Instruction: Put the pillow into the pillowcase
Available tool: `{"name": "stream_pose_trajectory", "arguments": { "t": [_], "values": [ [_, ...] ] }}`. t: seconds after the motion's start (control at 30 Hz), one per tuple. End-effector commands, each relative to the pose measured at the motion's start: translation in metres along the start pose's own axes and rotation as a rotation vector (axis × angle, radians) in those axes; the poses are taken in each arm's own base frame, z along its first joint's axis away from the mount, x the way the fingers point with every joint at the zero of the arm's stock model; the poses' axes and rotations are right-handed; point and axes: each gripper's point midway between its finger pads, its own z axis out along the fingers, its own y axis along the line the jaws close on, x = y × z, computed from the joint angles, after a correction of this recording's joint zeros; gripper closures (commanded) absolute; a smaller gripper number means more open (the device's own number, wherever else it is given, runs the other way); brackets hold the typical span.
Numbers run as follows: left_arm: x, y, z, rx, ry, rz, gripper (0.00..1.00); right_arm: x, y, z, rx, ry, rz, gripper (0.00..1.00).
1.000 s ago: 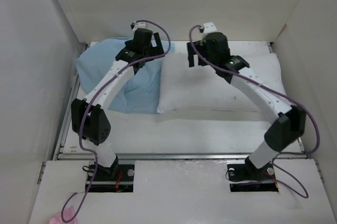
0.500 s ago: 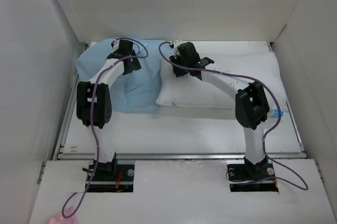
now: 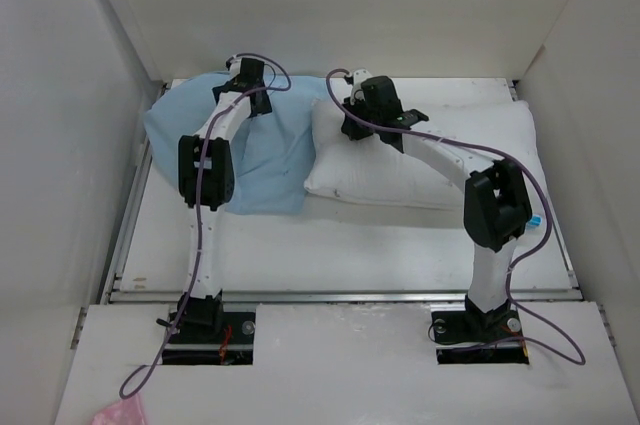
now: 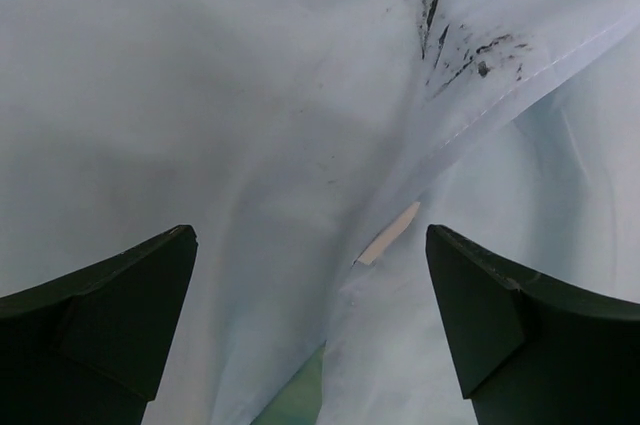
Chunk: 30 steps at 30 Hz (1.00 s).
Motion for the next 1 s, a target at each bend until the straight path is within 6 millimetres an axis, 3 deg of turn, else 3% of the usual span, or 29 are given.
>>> {"name": "stream_pose_trajectory", "arguments": {
  "t": [0.0,0.2,0.3,0.33,0.4,0.43,0.47,0.6,0.63,0.7,0.73,0.77,0.83,0.87,0.97],
  "values": [
    [-0.026,-0.003,-0.009,0.041,-0.053,0.044,0.01,0.015,-0.014,-0.008,0.033,0.066,0.032,1.0],
    [-0.027,0.003,0.006,-0.026,-0.07,0.064,0.05,0.006,-0.012,-0.015,0.031,0.048,0.04,1.0],
    [-0.031,0.005,0.012,-0.034,-0.066,0.059,0.2,-0.003,-0.011,-0.026,0.028,0.024,0.038,1.0],
    [-0.027,0.005,0.016,-0.037,-0.057,0.063,0.31,-0.007,-0.011,-0.03,0.035,0.01,0.037,1.0],
    [-0.026,0.003,0.016,-0.026,-0.054,0.064,0.4,-0.004,-0.011,-0.036,0.035,0.006,0.037,1.0],
    [-0.028,0.002,0.016,-0.023,-0.063,0.059,0.43,-0.016,-0.009,-0.047,0.03,-0.033,0.034,1.0],
    [-0.028,0.0,0.016,-0.01,-0.059,0.059,0.5,-0.01,-0.011,-0.051,0.04,-0.026,0.035,1.0],
    [-0.031,-0.006,0.016,0.018,-0.069,0.07,0.57,-0.029,-0.008,-0.079,0.04,-0.109,0.029,1.0],
    [-0.031,-0.006,0.016,0.018,-0.069,0.07,0.63,-0.023,-0.008,-0.083,0.041,-0.103,0.03,1.0],
    [-0.027,-0.003,0.018,0.007,-0.063,0.074,0.75,-0.036,-0.007,-0.097,0.044,-0.149,0.038,1.0],
    [-0.034,-0.004,0.015,0.013,-0.083,0.064,0.92,-0.032,-0.006,-0.099,0.044,-0.144,0.051,1.0],
    [-0.037,-0.004,0.013,0.016,-0.093,0.068,1.0,-0.032,-0.006,-0.105,0.043,-0.15,0.05,1.0],
    [-0.041,-0.006,0.008,0.032,-0.098,0.064,1.0,-0.033,-0.003,-0.111,0.031,-0.165,0.059,1.0],
    [-0.049,-0.007,-0.001,0.052,-0.113,0.065,1.0,-0.025,-0.004,-0.111,0.032,-0.153,0.06,1.0],
    [-0.057,-0.01,-0.021,0.079,-0.139,0.06,1.0,-0.029,0.003,-0.125,0.0,-0.186,0.055,1.0]
  ]
}}
